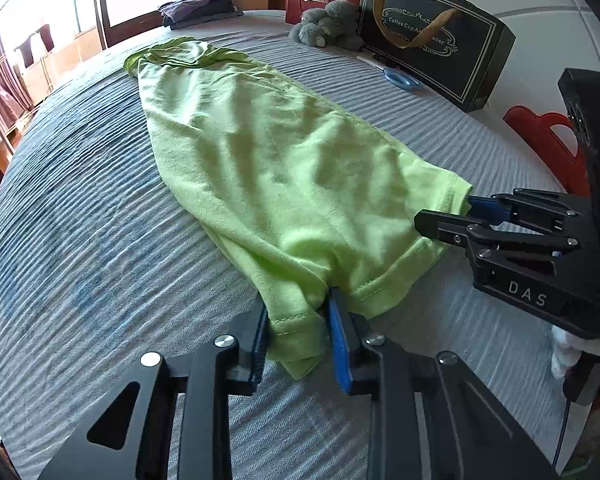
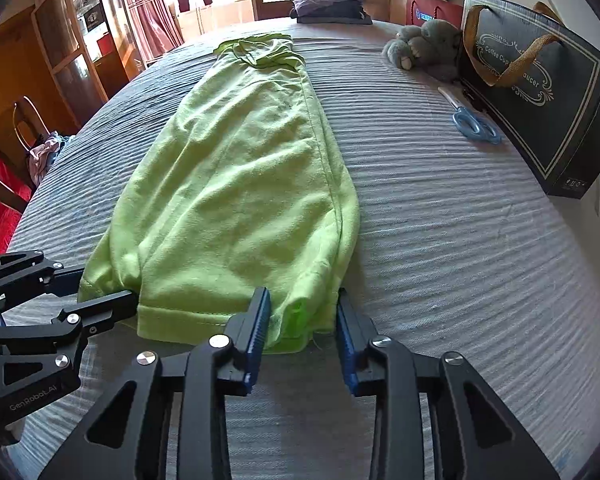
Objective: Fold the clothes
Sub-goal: 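Lift the hem end with both grippers and fold it toward the collar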
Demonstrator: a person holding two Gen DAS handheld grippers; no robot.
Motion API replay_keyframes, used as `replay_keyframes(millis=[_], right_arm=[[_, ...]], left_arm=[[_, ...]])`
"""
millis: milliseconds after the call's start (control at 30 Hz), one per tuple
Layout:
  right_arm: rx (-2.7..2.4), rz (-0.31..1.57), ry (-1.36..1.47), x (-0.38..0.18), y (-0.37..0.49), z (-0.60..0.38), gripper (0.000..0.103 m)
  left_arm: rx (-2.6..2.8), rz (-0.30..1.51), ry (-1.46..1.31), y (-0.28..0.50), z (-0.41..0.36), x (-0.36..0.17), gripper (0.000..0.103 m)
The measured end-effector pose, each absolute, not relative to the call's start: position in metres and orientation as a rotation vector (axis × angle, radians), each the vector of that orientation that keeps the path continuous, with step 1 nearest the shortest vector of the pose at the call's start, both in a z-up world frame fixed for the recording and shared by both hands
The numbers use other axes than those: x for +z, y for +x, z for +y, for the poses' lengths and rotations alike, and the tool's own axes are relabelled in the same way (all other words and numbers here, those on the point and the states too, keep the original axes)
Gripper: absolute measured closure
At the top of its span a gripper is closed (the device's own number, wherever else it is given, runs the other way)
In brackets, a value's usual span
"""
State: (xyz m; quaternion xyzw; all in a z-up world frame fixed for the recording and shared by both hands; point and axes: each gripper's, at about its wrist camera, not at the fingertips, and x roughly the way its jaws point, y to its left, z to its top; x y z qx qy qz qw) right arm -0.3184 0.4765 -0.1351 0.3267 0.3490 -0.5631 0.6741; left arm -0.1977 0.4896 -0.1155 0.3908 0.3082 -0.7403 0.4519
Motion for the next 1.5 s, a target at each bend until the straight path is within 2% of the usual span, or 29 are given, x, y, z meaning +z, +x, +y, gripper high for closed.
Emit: replay_keyframes(millis=[33, 67, 200, 333, 400, 733, 1067, 1400, 1500], right_arm=[[-1.268, 0.770, 0.743, -0.135, -0.318, 0.477, 0.081], [-1.268, 0.738, 0.770, -0.136, -0.319, 0.478, 0.083], [-1.269, 0.622, 0.879, -0.136, -0.330, 0.483, 0.091], [-1.250, 0.507, 0.911, -0.118, -0.326, 0.504, 0.092], [-1.257, 0.508, 0.862, -0.104, -0.315, 0.510, 0.092], [-1.314, 0.443, 0.861, -0.060, -0.284, 0.456, 0.092], [-1.434, 0.407, 0.852, -0.037, -0.245, 0.308, 0.092], [-1.484, 0.453, 0.917, -0.036, -0.218, 0.109, 0.092], [-1.487, 0.474, 0.962, -0.051, -0.219, 0.062, 0.092]], left_arm=[[-1.838, 0.766, 0.971, -0.198, 0.489, -0.115, 0.091], [-1.848, 0.770, 0.976, -0.198, 0.489, -0.115, 0.093], [-1.854, 0.772, 0.992, -0.187, 0.490, -0.107, 0.095], [-1.903, 0.722, 0.973, -0.168, 0.500, -0.078, 0.095], [-1.921, 0.695, 0.978, -0.161, 0.500, -0.064, 0.095], [-1.971, 0.723, 0.994, -0.125, 0.434, -0.031, 0.095], [-2.103, 0.814, 1.031, -0.079, 0.252, -0.039, 0.095], [-2.125, 0.811, 1.097, -0.054, 0.065, -0.050, 0.095], [-2.098, 0.836, 1.111, -0.051, 0.019, -0.063, 0.095]])
